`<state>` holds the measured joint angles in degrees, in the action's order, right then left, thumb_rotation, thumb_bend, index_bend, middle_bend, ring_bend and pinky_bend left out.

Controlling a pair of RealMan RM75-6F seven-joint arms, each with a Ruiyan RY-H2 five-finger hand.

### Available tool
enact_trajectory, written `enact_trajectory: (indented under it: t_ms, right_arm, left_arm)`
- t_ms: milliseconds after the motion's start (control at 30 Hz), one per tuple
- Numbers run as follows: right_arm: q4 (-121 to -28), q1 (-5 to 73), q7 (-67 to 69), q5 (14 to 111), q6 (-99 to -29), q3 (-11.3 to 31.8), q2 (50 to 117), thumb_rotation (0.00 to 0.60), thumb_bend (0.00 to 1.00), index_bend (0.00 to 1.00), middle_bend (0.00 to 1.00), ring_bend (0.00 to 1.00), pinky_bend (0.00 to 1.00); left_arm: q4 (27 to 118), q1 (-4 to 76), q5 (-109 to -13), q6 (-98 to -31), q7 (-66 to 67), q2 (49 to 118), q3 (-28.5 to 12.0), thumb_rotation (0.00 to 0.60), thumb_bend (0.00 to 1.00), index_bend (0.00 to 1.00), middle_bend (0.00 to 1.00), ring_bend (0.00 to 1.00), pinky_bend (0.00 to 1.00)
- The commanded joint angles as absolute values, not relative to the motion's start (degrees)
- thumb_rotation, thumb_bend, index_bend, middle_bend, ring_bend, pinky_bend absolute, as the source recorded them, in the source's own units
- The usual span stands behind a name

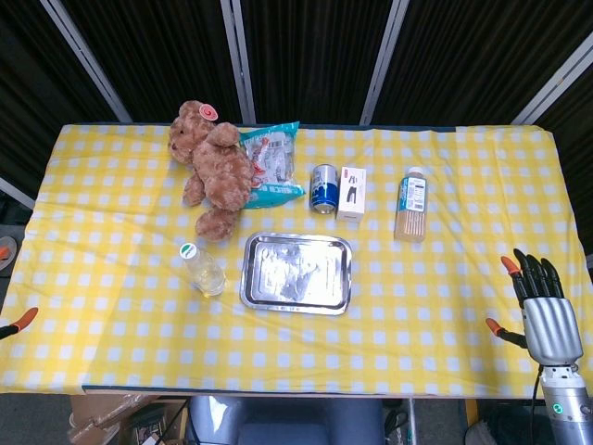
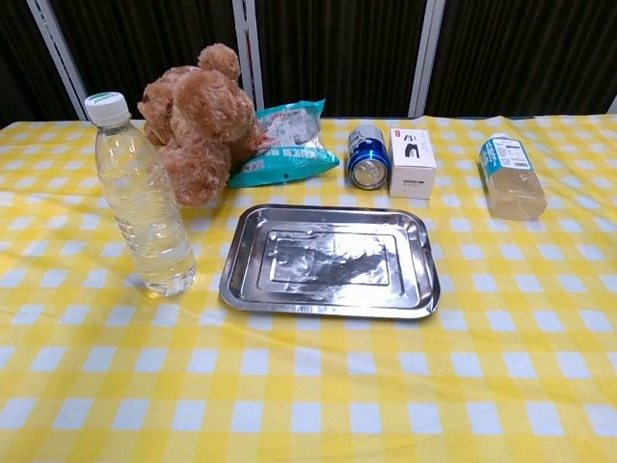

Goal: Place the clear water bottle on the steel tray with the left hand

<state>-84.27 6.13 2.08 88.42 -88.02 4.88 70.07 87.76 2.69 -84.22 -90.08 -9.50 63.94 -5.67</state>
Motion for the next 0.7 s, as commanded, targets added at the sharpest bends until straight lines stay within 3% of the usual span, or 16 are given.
enact_trajectory:
  t_ms: [33,700]
  right_arm:
    - [-84.29,6.04,1.96,88.51,-88.16,4.83,70.03,0.600,0.05,0.10,0.00,0.00,0.00]
    - [-84.96,5.54,1.35,88.72,-88.52,4.54,69.49,0.600,0.05,0.10,0.00,0.00,0.00]
  left_arm:
    - [87.82,2.73,-84.26,-89.94,-9.41,63.94,-5.60,0.600,0.22,0.11,0.03,0.00,0.00]
    - [88.32,3.20,-84.54,-89.14,-8.62,64.41,-5.31,0.600,0.22,0.09,0.03,0.00,0.00]
